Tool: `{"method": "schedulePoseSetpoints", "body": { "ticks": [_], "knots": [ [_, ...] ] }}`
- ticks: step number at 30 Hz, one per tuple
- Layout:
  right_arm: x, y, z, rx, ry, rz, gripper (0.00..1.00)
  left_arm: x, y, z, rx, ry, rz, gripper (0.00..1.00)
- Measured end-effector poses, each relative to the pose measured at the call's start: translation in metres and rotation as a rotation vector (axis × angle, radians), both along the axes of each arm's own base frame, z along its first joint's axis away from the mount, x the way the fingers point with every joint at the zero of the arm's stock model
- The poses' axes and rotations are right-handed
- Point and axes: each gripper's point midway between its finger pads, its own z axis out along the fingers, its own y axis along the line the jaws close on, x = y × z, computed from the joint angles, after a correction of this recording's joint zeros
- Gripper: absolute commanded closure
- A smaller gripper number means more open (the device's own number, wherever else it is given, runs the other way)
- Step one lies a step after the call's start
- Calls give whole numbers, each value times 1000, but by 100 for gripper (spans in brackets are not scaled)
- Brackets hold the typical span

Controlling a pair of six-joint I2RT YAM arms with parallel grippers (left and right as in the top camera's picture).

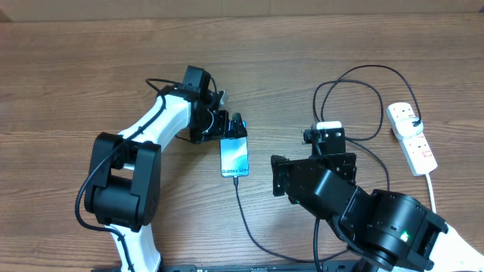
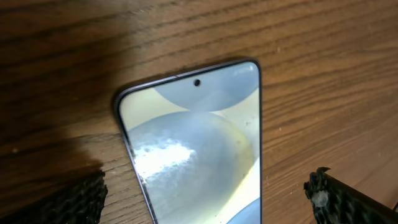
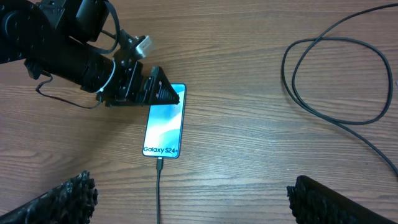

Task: Plug charger to phone and switch on socket
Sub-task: 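Open the left gripper and retract it away from the phone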

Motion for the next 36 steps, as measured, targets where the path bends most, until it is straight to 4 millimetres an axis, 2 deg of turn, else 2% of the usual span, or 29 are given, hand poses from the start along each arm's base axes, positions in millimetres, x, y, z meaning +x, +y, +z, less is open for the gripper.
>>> {"method": "schedulePoseSetpoints", "body": {
  "ticks": [11, 14, 17, 20, 23, 26, 27, 29, 32, 34, 36],
  "knots": [
    [2, 2, 2, 13, -11, -3, 0, 2, 2, 2, 9, 18, 42, 0],
    [5, 7, 6, 56, -19, -28, 0, 0, 16, 2, 59, 52, 70, 0],
    [7, 10, 3, 94, -2, -74, 0, -6, 38, 4, 134, 99, 104, 0],
    [10, 15, -6, 112, 29, -124, 0, 3, 52, 20, 182, 73, 131, 0],
    [13, 20, -16, 104, 56, -155, 0, 19, 57, 66, 184, -60, 153, 0],
    [14, 22, -28, 84, 87, -188, 16, 27, 59, 139, 150, -257, 178, 0],
    [14, 21, -33, 83, 104, -218, 27, 26, 60, 165, 137, -324, 189, 0],
    [12, 19, -38, 85, 123, -247, 40, 17, 65, 219, 113, -465, 212, 0],
    [8, 11, -44, 94, 155, -317, 66, -5, 76, 274, 101, -606, 245, 0],
    [4, 5, -47, 108, 176, -375, 80, -23, 83, 300, 101, -674, 266, 0],
    [-1, -3, -50, 109, 197, -432, 94, -37, 90, 315, 106, -713, 284, 0]
  ]
}}
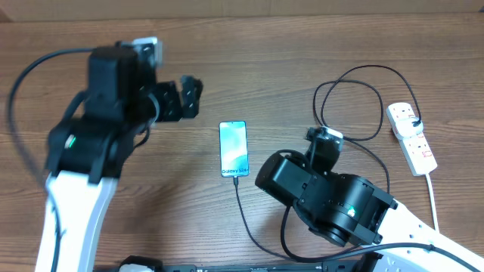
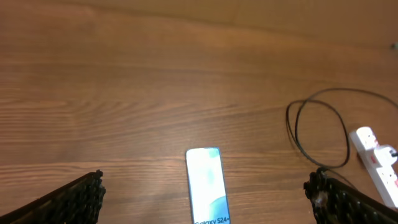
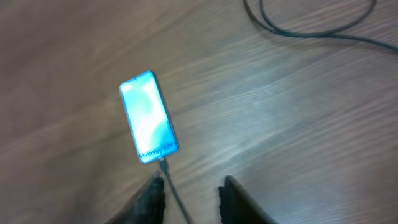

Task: Plug charger to phone and switch on socket
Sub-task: 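Open the left gripper and retract it away from the phone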

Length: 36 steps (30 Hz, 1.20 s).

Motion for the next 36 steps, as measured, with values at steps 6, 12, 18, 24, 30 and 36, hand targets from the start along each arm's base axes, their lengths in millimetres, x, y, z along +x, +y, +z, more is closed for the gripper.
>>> {"method": "schedulePoseSetpoints", "body": {
  "ticks": [6, 12, 18, 24, 30, 36],
  "knots": [
    [-16, -42, -10, -46, 80, -221, 96, -45, 20, 34, 11, -94, 61, 0],
    [-24, -84, -13, -93, 132, -433, 96, -87, 33, 60, -12, -191, 91, 0],
    [-19, -106, -14, -84, 144, -566, 96, -111, 49, 55, 22, -172, 147, 0],
    [-14, -130, -11, -61, 142, -691, 96, -122, 58, 54, 44, -172, 181, 0],
    [-12, -158, -8, -59, 148, -789, 96, -157, 72, 65, 41, -248, 220, 0],
    [-11, -187, -9, -73, 172, -886, 96, -192, 87, 65, 10, -303, 286, 0]
  ]
}}
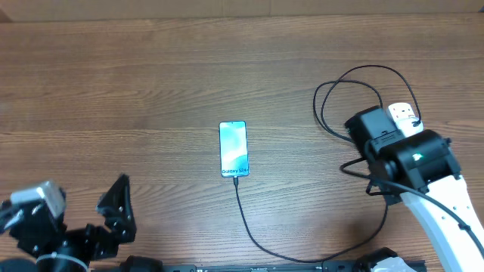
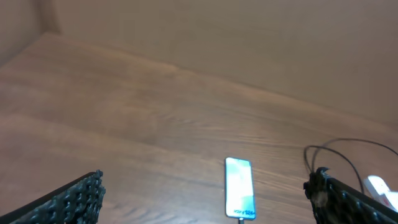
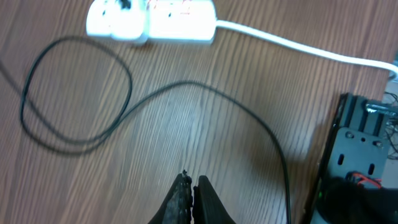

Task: Plug charger to phone and switch on socket
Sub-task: 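Open the left gripper and retract it away from the phone, then move the right gripper onto the power strip switch and press it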

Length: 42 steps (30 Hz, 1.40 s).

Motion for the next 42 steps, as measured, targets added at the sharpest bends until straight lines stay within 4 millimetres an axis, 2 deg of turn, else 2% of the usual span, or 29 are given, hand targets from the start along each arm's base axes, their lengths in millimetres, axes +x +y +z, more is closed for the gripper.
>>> {"method": "schedulePoseSetpoints", "body": {
  "ticks": [4, 10, 15, 17, 23, 26, 29, 32, 36, 42],
  "knots": [
    [17, -16, 1, 14, -37, -13, 96, -11, 16, -19, -15, 50, 99, 1],
    [44, -48, 4, 51, -89, 9, 96, -1, 22, -48, -12, 127, 163, 1],
    [55, -89, -4, 85, -69, 21, 96, 8, 23, -66, 0, 167, 182, 0],
    [59, -105, -15, 115, -37, 25, 96, 13, 22, -70, -3, 166, 188, 0],
    [70, -145, -69, 241, 84, 19, 96, 20, 21, -82, 4, 189, 191, 1],
    [79, -153, -100, 320, 123, 48, 96, 21, 21, -87, 10, 203, 193, 1],
    [84, -151, -126, 391, 177, 78, 96, 21, 21, -89, 11, 207, 193, 0],
    [94, -152, -139, 432, 204, 109, 96, 21, 21, -89, 11, 207, 193, 0],
    [110, -159, -139, 435, 195, 133, 96, 21, 21, -89, 11, 207, 193, 0],
    [132, -171, -123, 397, 141, 153, 96, 21, 21, -89, 11, 208, 193, 0]
  ]
}}
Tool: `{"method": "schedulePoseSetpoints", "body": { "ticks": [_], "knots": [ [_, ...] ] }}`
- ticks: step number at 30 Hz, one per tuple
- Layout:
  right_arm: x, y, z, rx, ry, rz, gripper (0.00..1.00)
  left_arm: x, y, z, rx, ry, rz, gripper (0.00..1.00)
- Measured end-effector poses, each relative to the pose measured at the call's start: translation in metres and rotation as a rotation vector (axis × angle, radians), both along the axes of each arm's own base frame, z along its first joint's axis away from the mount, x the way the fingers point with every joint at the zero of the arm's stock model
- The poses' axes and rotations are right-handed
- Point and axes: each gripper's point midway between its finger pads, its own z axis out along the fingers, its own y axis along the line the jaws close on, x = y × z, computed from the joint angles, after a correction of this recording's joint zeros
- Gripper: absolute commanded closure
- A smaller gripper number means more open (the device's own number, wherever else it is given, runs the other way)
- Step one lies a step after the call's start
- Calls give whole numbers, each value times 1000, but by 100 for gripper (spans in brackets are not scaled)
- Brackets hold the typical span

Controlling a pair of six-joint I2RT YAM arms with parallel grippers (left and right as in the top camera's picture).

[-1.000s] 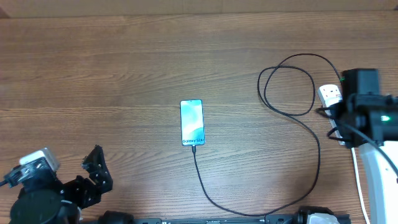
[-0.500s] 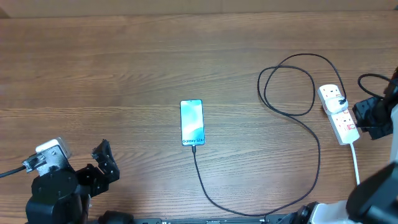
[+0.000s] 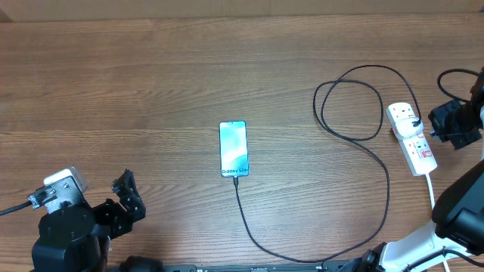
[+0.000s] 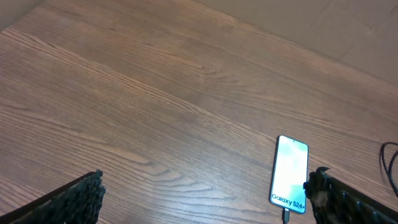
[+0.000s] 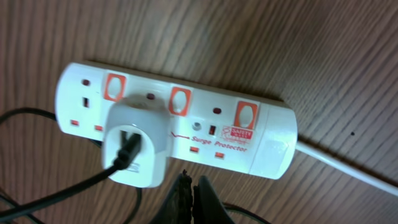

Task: Plug charger to phone and switch on socket
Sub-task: 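Move the right gripper onto the power strip switch and press it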

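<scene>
The phone [image 3: 234,149] lies lit in the middle of the table, with the black charger cable [image 3: 249,223] plugged into its bottom end; it shows in the left wrist view too, the phone [image 4: 290,171]. The white power strip [image 5: 180,121] with red switches carries the white charger plug [image 5: 137,146]. My right gripper [image 5: 191,186] is shut and empty, hovering just beside the strip's switch side. My left gripper [image 4: 205,199] is open and empty at the front left, far from the phone.
The black cable loops [image 3: 348,106] between the phone and the strip [image 3: 411,138]. The strip's white lead [image 3: 432,193] runs toward the front right edge. My right arm [image 3: 457,125] sits at the table's right edge.
My right gripper has moved from above the cable loop to right beside the power strip, still shut. The left arm shifted slightly at the front left, its camera now tilted down.
First my left gripper was open around the phone's top end while the right hung open in front of it, the cable plugged in. Then both arms had drawn away and the right was closing. Later the right was shut near the strip, and now it is beside it.
</scene>
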Motion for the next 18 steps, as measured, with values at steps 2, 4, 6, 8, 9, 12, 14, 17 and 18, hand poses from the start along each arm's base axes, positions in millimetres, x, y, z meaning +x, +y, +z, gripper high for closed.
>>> {"method": "schedulePoseSetpoints", "body": {
  "ticks": [2, 4, 6, 8, 9, 12, 14, 17, 18],
  "knots": [
    [3, -2, 2, -6, -9, 3, 96, 0, 0, 0, 0, 0, 0, 1],
    [3, -2, -1, -3, -4, 5, 96, 0, 0, 0, 0, 0, 0, 0],
    [3, -2, -7, 5, 10, 9, 96, 0, 0, 0, 0, 0, 0, 1],
    [3, -2, -15, 17, 31, 16, 96, 0, 0, 0, 0, 0, 0, 0],
    [2, -1, -20, 22, 41, 19, 96, 0, 0, 0, 1, 0, 0, 0],
    [2, -1, -35, 42, 75, 29, 96, 0, 0, 0, 0, 0, 0, 0],
    [3, -2, -42, 47, 83, 34, 96, 0, 0, 0, 0, 0, 0, 1],
    [5, -3, -44, 45, 79, 38, 96, 0, 0, 0, 0, 0, 0, 1],
    [6, -4, -44, 41, 75, 39, 96, 0, 0, 0, 1, 0, 0, 0]
  ]
}}
